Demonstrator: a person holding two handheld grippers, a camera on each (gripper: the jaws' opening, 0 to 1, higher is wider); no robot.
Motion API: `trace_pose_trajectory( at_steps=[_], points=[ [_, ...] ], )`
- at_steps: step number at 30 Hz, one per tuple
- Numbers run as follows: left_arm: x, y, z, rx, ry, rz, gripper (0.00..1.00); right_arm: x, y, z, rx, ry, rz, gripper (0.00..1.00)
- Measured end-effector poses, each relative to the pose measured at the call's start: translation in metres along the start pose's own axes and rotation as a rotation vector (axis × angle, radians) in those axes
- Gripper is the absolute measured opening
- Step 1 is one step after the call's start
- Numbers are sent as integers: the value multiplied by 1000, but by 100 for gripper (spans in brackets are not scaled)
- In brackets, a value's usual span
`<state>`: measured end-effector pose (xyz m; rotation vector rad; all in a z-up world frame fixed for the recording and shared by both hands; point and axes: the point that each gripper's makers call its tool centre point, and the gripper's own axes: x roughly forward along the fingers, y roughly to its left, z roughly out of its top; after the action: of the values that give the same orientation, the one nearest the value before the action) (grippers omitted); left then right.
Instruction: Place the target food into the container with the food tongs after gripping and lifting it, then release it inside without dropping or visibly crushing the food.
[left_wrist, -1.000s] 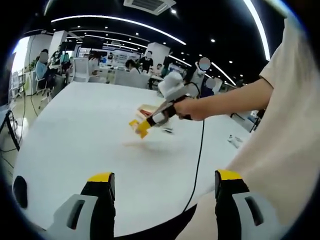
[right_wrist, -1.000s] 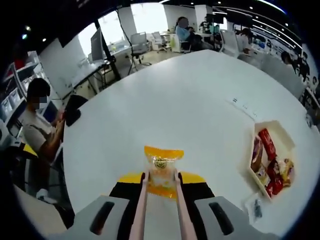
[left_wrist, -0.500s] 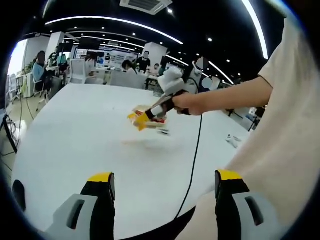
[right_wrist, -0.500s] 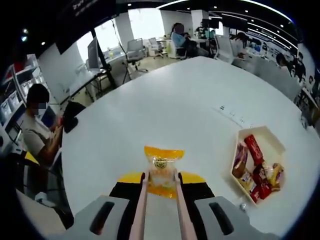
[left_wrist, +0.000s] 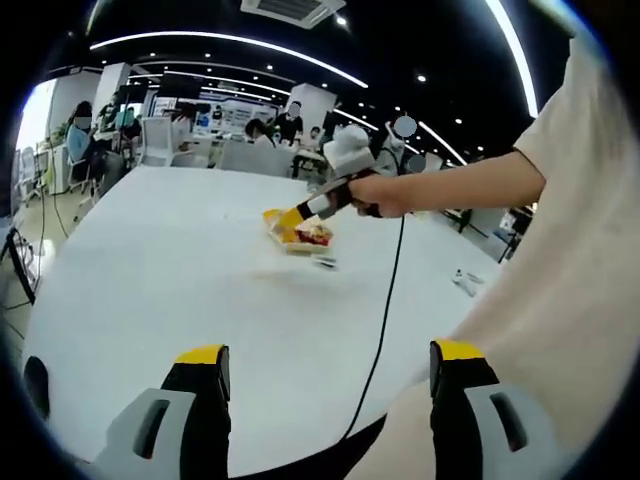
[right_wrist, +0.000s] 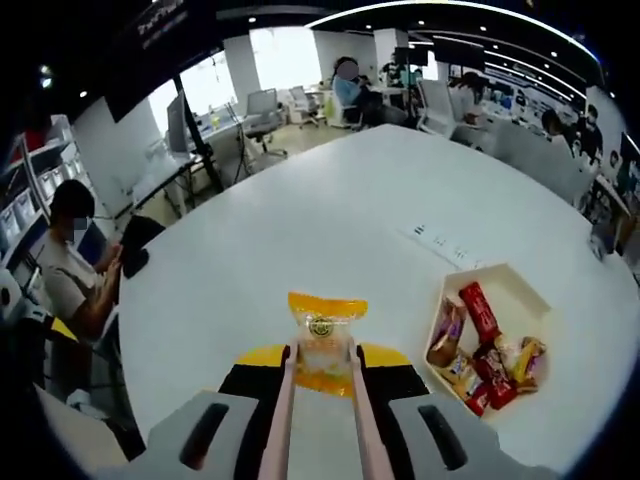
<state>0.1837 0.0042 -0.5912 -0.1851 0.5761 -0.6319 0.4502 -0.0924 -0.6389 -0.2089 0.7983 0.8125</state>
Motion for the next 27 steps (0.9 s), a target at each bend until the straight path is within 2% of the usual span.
trace_pose_trajectory(
  at_steps=[9,17,27],
  points=[
    [9,-5,6,12,3,-13,82,-12,-13,6,8,-25,-8,26],
    [18,-11,13,34,9,-27,82,-22,-38,5,18,-36,-36,25],
    [23,-11,17,38,17,-28,82,-27,-57,3,27,-38,-48,25]
  ],
)
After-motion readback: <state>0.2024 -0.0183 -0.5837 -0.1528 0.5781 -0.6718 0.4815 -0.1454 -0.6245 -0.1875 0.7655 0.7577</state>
